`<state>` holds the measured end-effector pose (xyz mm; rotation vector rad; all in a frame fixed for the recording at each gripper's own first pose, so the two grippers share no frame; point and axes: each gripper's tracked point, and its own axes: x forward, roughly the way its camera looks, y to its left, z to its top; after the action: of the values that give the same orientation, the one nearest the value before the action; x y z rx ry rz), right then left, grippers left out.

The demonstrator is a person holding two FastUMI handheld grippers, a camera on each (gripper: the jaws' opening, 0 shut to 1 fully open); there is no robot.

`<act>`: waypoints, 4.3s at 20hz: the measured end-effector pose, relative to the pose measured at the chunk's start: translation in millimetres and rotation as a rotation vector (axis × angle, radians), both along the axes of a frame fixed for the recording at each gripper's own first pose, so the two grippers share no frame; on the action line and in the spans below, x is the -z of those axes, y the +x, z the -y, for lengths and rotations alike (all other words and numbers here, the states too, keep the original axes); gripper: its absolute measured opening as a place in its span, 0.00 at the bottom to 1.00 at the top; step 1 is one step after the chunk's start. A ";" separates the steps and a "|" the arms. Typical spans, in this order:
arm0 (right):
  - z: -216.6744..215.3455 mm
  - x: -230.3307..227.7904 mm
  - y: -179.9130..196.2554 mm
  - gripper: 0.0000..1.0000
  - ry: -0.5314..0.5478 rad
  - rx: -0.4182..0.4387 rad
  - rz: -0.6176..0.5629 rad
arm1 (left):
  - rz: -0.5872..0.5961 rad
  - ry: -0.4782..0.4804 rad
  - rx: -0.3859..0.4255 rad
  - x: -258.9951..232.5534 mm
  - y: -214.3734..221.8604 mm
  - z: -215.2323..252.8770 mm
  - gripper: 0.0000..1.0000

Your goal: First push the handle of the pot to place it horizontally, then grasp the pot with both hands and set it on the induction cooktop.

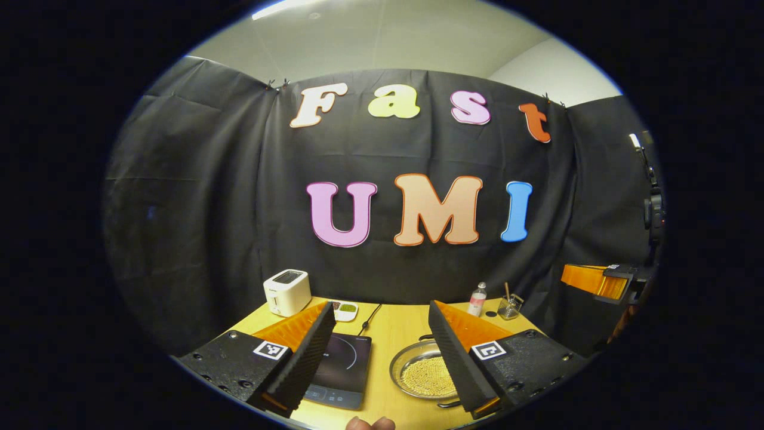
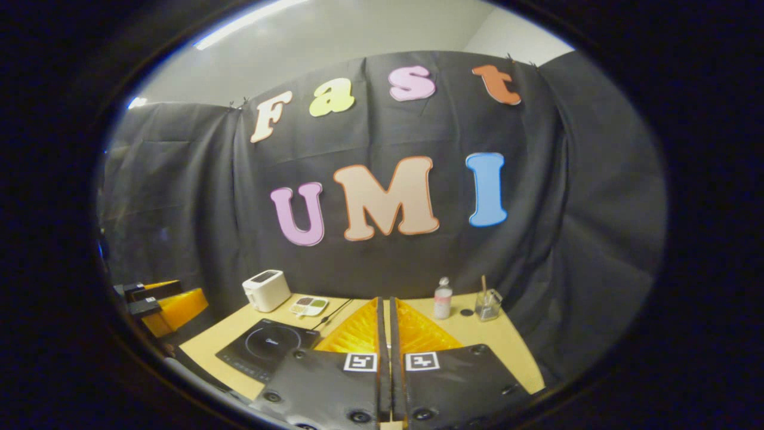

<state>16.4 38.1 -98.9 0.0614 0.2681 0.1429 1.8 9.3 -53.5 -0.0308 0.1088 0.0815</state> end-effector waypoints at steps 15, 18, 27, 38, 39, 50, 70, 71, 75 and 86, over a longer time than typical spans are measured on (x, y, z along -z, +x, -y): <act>-83.8 131.0 17.5 0.02 0.015 0.063 -0.328 | -0.142 -0.120 0.100 84.8 53.6 -98.1 0.96; -95.6 162.4 15.8 0.03 0.000 0.012 -0.408 | -0.193 -0.121 0.062 107.6 51.8 -111.6 0.96; -106.7 261.0 -17.2 0.03 -0.075 -0.054 -0.645 | -0.279 -0.162 0.045 149.9 46.9 -124.7 0.97; -114.3 334.7 -78.6 0.03 -0.118 -0.071 -0.912 | -0.322 -0.182 0.041 166.9 46.7 -137.4 0.97; -112.4 344.5 -84.1 0.03 -0.138 -0.071 -0.936 | -0.324 -0.184 0.040 167.5 47.3 -137.9 0.97; -73.1 367.6 -93.1 0.03 -0.176 0.009 -1.001 | -0.323 -0.178 0.053 167.4 47.4 -139.1 0.97; 33.5 366.7 -58.3 0.00 -0.169 -0.063 -0.973 | -0.336 -0.122 -0.064 149.9 47.5 -73.3 0.97; 38.3 367.4 -54.0 0.03 -0.181 -0.082 -0.970 | -0.336 -0.112 -0.077 148.4 47.3 -70.2 0.97; 55.3 370.9 -37.0 0.03 -0.224 -0.153 -0.957 | -0.337 -0.070 -0.122 141.8 42.1 -57.0 0.97; 91.8 378.9 -0.8 0.03 -0.203 -0.164 -0.935 | -0.396 -0.030 -0.129 140.0 34.9 -16.4 0.97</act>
<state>15.5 -53.7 -477.8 -0.1020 1.2206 0.2434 36.7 25.8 -193.5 -0.0510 0.5038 0.2150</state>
